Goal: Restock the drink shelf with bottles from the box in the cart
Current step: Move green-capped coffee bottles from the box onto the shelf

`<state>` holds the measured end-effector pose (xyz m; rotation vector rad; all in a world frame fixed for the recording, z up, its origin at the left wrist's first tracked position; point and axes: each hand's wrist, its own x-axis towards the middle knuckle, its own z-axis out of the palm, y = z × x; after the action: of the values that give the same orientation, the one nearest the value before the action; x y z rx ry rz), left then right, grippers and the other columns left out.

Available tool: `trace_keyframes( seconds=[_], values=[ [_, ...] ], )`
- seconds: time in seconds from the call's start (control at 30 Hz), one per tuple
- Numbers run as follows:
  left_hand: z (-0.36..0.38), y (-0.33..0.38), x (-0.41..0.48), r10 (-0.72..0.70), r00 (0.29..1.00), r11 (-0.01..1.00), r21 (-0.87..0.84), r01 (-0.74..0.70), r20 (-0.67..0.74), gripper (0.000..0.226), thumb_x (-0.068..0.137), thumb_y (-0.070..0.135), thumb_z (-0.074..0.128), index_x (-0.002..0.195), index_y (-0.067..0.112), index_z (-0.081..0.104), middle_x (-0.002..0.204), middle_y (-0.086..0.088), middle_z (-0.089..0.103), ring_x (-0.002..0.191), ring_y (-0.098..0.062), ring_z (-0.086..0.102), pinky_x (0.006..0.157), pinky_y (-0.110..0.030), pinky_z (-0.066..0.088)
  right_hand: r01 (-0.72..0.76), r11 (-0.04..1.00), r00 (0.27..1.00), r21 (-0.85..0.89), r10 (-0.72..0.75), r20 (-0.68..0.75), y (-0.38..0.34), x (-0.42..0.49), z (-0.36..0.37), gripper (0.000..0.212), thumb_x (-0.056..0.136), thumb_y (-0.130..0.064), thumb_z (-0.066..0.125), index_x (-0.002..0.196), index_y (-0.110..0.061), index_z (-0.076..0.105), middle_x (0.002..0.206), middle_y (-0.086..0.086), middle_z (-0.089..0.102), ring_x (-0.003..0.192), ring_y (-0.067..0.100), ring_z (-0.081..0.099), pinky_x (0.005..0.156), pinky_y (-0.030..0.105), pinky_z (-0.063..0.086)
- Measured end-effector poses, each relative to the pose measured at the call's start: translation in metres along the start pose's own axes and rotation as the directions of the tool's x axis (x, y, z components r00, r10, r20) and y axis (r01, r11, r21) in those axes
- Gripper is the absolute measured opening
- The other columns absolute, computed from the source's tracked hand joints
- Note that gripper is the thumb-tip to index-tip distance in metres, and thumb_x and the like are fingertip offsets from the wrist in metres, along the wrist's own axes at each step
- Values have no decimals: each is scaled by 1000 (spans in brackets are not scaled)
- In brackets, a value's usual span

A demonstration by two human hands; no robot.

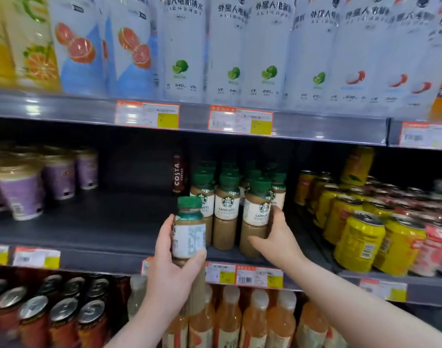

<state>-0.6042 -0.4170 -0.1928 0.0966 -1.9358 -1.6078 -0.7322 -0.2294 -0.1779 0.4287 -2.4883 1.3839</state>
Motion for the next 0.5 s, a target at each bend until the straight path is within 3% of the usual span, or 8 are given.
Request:
trace_keyframes(
  seconds=[0.13,0.3,0.4,0.5],
  values=[
    [8,2,-6,0,1000,1000,13,0,-11,79,77,15,72,110,72,28,117,27,55,101,17,53,72,-5,43,13,1000,1000,-5,-13,17,8,6,3,64,72,-28,77,128,-27,46,104,-20,49,104,4,49,84,23,39],
    [16,10,-7,32,999,999,40,-32,-4,79,79,16,71,111,73,26,121,30,52,106,15,51,78,-8,42,12,1000,1000,-7,-11,27,10,15,10,63,72,-31,78,126,-26,46,119,-10,57,114,14,53,88,26,42],
    [26,15,-7,57,998,997,54,-58,18,77,79,15,71,117,66,27,119,29,52,104,19,50,75,0,40,-5,1000,1000,-13,5,26,12,13,6,74,72,-33,78,133,-24,39,130,-3,50,119,16,50,96,33,45],
    [42,20,-4,73,993,997,25,-75,90,79,80,13,70,123,63,27,123,29,52,108,14,51,81,-7,44,30,1000,999,5,-30,-22,10,11,-12,63,78,-35,73,133,-22,44,126,0,48,111,14,53,92,29,46]
  ],
)
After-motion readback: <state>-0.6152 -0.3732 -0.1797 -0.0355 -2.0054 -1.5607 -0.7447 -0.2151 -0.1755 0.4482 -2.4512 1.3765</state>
